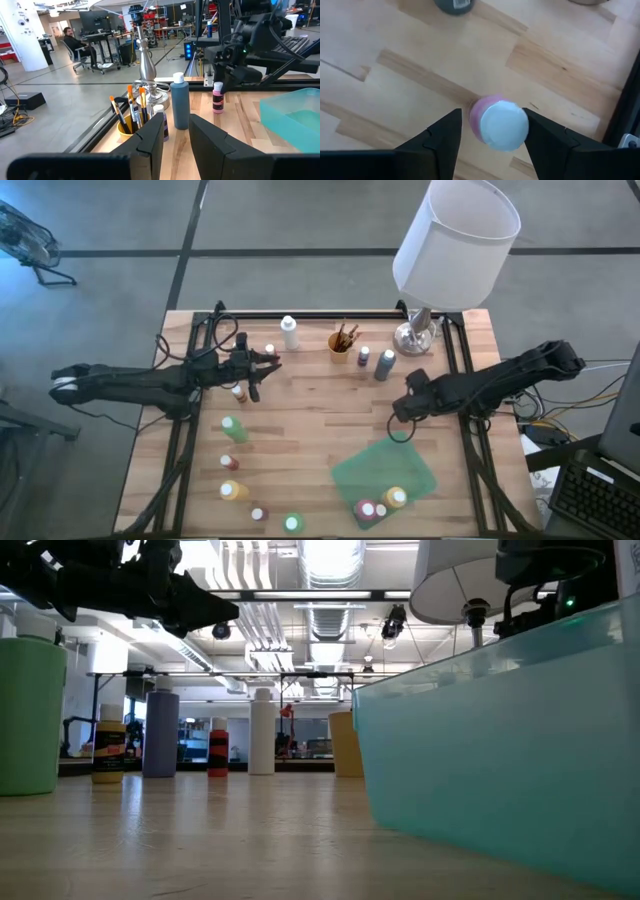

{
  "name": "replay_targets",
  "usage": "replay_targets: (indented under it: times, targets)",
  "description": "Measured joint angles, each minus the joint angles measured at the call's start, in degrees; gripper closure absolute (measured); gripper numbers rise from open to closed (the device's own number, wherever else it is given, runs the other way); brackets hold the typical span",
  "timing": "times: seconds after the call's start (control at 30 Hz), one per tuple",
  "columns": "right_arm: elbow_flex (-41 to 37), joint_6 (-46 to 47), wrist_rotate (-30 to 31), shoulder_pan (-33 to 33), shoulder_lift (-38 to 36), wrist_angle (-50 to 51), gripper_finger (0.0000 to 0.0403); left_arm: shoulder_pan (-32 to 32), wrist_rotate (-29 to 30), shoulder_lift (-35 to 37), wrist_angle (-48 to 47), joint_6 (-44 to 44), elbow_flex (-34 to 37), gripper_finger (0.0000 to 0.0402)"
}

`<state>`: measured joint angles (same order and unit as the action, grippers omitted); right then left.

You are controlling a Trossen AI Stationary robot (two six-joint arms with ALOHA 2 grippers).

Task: Pick & Place Paint Supplies
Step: Put the pink paint bottle into the green bin

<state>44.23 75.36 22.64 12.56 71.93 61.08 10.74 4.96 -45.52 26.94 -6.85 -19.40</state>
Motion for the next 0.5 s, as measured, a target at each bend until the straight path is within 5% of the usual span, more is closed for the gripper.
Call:
replay_targets:
  times: [0.5]
  targets:
    - [0.0, -0.8, -0.8, 0.0, -0.3, -0.3, 0.0262, 0.0, 0.0, 0.0, 0.0, 0.0, 0.0, 0.0305]
